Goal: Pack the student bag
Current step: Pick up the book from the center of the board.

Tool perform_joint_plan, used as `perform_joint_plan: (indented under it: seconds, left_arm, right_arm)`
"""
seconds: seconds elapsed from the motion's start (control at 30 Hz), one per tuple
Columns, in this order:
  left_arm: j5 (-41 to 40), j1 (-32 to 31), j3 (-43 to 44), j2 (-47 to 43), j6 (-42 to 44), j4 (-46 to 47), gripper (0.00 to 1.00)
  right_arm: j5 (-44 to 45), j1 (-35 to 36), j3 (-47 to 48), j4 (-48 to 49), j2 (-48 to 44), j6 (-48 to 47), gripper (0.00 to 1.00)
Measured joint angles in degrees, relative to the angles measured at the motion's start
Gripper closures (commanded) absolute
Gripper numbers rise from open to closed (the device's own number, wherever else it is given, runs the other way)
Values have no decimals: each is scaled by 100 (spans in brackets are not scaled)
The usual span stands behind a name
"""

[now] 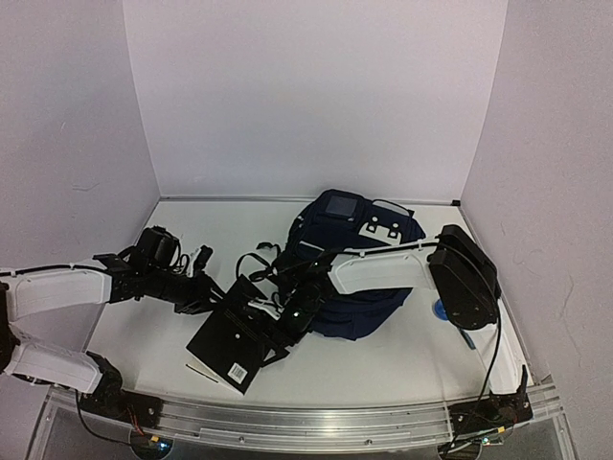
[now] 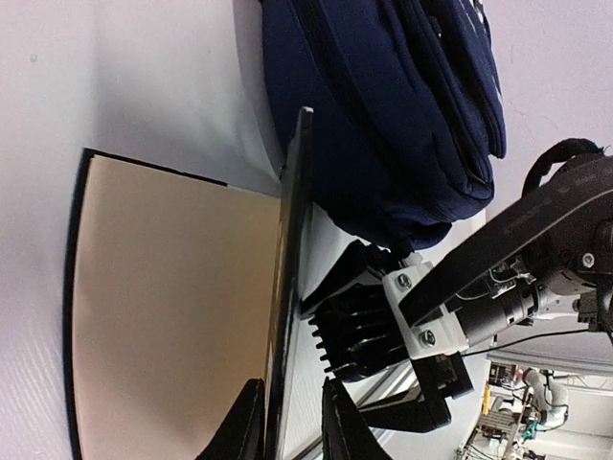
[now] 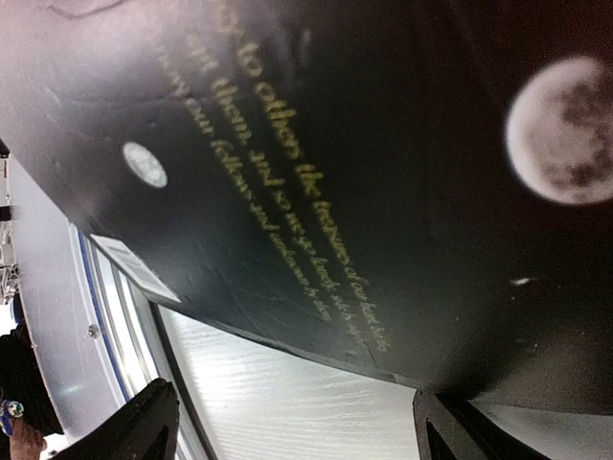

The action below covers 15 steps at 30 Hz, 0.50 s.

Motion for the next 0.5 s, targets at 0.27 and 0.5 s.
perform_joint_plan:
  seconds: [0.27,0.5]
  left_arm:
    - [364,-56,-48,678,-83,258,92]
    - [214,-110,-70,313,4,156,100]
  right_arm:
    - [130,-47,14,107,3,-36,15]
    - [94,-107,17,149,3,-21,12]
